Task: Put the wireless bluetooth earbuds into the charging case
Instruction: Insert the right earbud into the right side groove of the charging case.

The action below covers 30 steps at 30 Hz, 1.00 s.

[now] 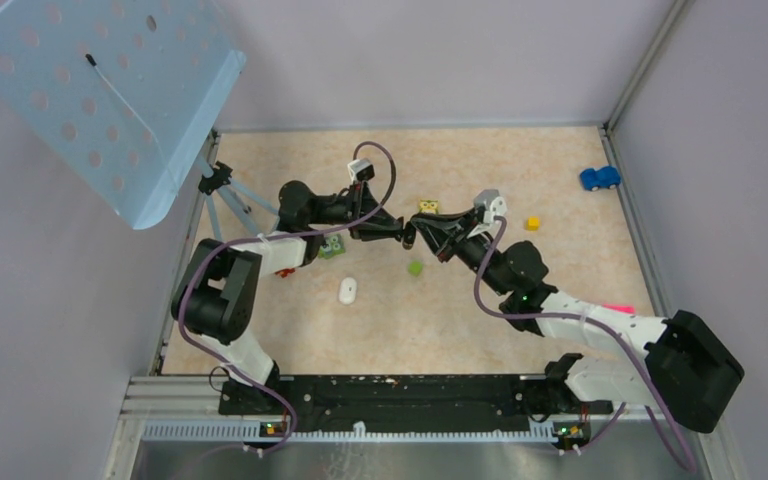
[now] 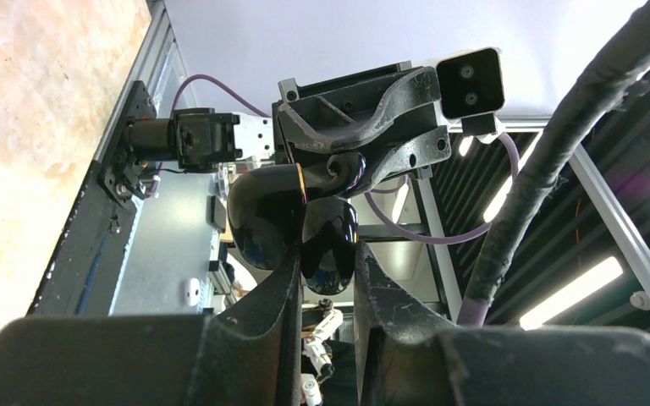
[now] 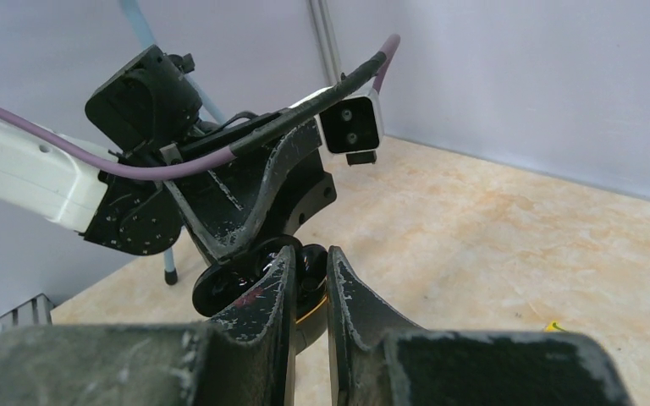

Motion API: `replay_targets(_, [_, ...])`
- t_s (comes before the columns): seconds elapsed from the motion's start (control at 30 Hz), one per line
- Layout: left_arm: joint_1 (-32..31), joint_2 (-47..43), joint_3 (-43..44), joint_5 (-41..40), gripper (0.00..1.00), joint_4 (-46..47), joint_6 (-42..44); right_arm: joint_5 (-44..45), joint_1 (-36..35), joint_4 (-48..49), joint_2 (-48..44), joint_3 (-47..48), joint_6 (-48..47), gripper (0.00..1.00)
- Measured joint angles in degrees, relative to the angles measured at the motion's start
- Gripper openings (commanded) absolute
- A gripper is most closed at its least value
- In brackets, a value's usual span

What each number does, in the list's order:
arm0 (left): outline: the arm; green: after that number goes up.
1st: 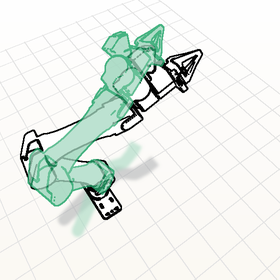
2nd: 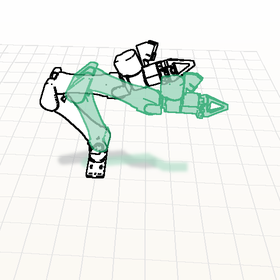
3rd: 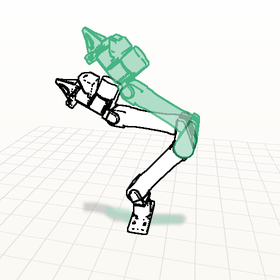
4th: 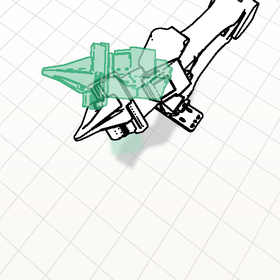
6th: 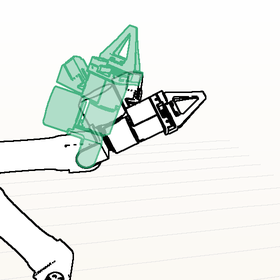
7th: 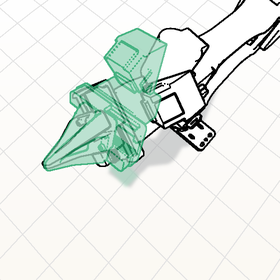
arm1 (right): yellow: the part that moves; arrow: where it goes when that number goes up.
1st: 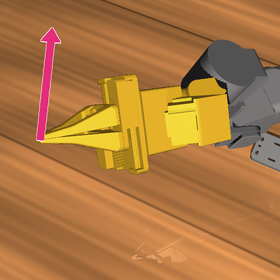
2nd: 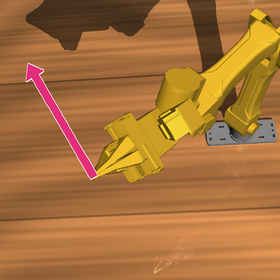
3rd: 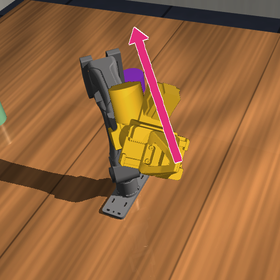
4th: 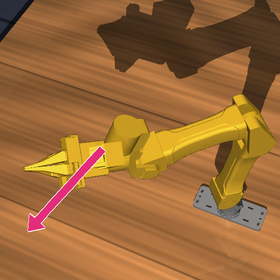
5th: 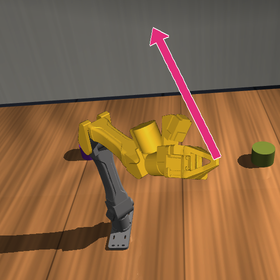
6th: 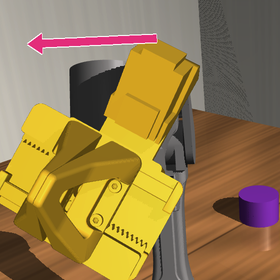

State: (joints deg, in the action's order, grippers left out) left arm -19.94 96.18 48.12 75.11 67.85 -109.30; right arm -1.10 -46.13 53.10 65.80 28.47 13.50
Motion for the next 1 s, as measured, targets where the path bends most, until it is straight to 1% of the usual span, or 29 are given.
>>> replay_targets(0.07, [-0.02,0.7,-0.11,-0.33,0.0,3.02,-2.67,0.37,0.0,0.81,0.17,0.0,-0.02,0.0])
replay_targets(0.17, [-0.07,0.98,-0.44,-0.9,0.0,4.87,-4.68,1.01,-0.04,1.97,0.7,0.0,-0.02,0.0])
replay_targets(0.5, [-0.37,1.97,-0.66,-1.44,0.0,9.75,-8.81,2.12,-0.26,4.61,2.25,0.0,-0.07,0.0])
replay_targets(1.0, [-0.42,3.58,-1.05,-2.29,0.0,14.67,-9.94,2.6,-0.52,6.14,2.58,-0.74,-0.61,0.0])
